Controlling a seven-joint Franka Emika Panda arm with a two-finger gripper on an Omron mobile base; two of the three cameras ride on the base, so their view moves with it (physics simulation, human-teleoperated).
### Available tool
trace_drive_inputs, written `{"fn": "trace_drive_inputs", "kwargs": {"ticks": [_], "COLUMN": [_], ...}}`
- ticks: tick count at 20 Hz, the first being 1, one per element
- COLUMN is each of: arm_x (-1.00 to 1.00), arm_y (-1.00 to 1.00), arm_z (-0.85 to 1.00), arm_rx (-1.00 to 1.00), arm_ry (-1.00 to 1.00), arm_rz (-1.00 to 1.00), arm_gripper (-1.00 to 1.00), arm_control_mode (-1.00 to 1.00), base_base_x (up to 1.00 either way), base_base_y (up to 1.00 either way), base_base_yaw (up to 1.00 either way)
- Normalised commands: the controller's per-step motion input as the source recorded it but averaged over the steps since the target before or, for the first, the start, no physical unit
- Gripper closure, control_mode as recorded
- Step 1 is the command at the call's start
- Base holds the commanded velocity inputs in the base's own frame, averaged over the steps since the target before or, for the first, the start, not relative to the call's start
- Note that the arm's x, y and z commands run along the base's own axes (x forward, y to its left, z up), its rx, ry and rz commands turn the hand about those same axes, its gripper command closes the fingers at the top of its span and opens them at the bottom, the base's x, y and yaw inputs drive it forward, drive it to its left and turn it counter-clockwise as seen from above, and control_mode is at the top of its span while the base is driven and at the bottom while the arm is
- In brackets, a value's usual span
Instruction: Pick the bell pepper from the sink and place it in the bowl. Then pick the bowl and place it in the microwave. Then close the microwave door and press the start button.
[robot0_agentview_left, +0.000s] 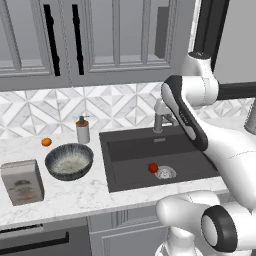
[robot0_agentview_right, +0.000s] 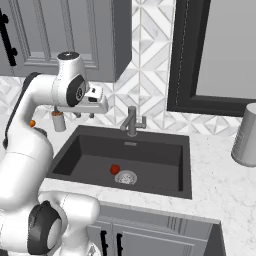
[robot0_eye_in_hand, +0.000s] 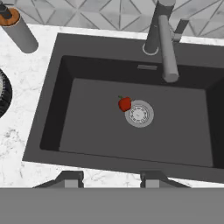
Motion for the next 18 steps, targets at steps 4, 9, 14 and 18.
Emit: {"fn": "trace_drive_inputs", "kwargs": {"ticks": [4, 9, 14, 18], "arm_x": [-0.66, -0.86, 0.07, 0.43], "arm_y": [0.00, 0.00, 0.17, 0.00], "arm_z": [0.00, -0.30, -0.86, -0.90], "arm_rx": [0.00, 0.00, -0.11, -0.01], "arm_ry": [-0.08, 0.00, 0.01, 0.00], "arm_rz": [0.07, 0.02, 0.00, 0.00], "arm_gripper": [-1.00, -1.00, -1.00, -1.00], "arm_control_mode": [-1.00, -1.00, -1.00, -1.00], "base_base_x": [0.00, 0.00, 0.00, 0.00], "base_base_y": [0.00, 0.00, 0.00, 0.00], "base_base_yaw": [0.00, 0.00, 0.00, 0.00]}}
